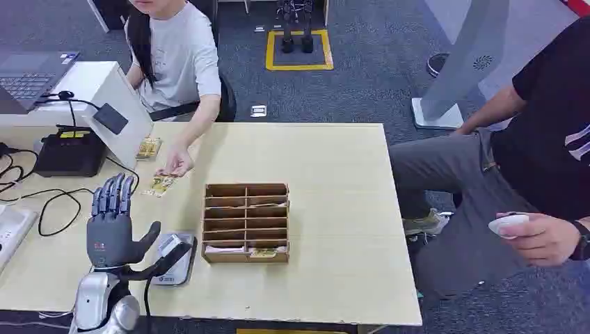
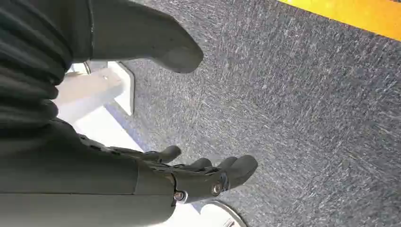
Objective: Pass the card to the sensor for recognition and then transmit it.
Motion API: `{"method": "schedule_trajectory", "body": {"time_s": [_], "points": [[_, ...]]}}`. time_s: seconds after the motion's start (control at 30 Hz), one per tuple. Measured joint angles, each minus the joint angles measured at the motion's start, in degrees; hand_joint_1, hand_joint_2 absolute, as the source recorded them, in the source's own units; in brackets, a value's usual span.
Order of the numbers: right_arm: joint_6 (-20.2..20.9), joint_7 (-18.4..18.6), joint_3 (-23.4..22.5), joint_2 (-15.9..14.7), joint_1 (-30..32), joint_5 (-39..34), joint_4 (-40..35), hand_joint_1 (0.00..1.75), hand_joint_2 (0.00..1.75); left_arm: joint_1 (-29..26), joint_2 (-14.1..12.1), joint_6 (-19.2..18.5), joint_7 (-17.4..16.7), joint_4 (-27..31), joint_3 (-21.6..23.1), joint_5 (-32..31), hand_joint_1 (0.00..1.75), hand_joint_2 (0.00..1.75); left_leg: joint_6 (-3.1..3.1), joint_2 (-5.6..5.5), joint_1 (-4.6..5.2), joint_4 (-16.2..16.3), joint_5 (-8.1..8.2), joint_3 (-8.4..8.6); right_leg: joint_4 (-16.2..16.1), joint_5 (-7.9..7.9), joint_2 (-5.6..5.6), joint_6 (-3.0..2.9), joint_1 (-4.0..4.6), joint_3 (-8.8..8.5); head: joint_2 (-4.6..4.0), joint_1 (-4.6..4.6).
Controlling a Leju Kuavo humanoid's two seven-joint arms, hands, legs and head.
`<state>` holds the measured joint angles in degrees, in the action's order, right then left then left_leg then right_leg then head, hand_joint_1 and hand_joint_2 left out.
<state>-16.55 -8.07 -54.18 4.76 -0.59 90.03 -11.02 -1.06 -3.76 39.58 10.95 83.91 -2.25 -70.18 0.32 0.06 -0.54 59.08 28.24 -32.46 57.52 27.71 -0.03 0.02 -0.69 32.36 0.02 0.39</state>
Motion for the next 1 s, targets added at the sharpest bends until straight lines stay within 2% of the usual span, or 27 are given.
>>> {"method": "schedule_trajectory", "body": {"time_s": [0.17,0.2,0.23,0.83,0.93,1.0], "points": [[-0.09,0.0,-0.09,0.0,-0.01,0.0,0.0,0.0,1.75,0.04,0.13,0.0,0.09,0.0,-0.31,0.09,0.0,1.75,0.0,0.0,0.0,0.0,0.0,0.0,0.0,0.0,0.0,0.0,0.0,0.0,-0.02,0.0],[-0.11,0.0,-0.09,0.0,-0.01,0.0,0.0,0.0,1.75,0.08,0.15,0.0,0.09,0.0,-0.33,0.09,0.8,1.75,0.0,0.0,0.0,0.0,0.0,0.0,0.0,0.0,0.0,0.0,0.0,0.0,0.0,0.0],[-0.11,0.0,-0.09,0.0,-0.01,0.0,0.0,0.0,1.75,0.12,0.15,0.0,0.09,0.0,-0.33,0.15,1.75,1.75,0.0,0.0,0.0,0.0,0.0,0.0,0.0,0.0,0.0,0.0,0.0,0.0,-0.02,0.0],[-0.17,-0.2,-0.17,0.0,-0.01,0.0,0.0,0.0,1.75,0.5,0.2,0.0,2.62,-0.42,-0.33,4.53,1.75,1.75,0.0,0.0,0.0,0.0,0.0,0.0,0.0,0.0,0.01,0.0,0.0,0.01,0.0,0.0],[-0.2,-0.22,-0.17,0.0,-0.04,0.0,-0.02,0.0,1.75,0.5,0.37,0.0,5.78,-0.42,-0.33,9.66,1.75,1.75,0.0,0.0,0.0,0.0,0.0,0.0,0.0,0.0,0.0,0.0,0.0,0.0,0.0,0.0],[-0.26,-0.37,-0.2,0.0,-0.04,0.0,0.0,0.0,1.75,0.44,0.46,-0.09,9.1,-0.42,-0.24,18.08,1.75,1.75,0.0,0.0,0.0,0.0,0.0,0.01,0.0,0.0,0.0,0.0,0.0,0.0,-0.02,0.0]]}}
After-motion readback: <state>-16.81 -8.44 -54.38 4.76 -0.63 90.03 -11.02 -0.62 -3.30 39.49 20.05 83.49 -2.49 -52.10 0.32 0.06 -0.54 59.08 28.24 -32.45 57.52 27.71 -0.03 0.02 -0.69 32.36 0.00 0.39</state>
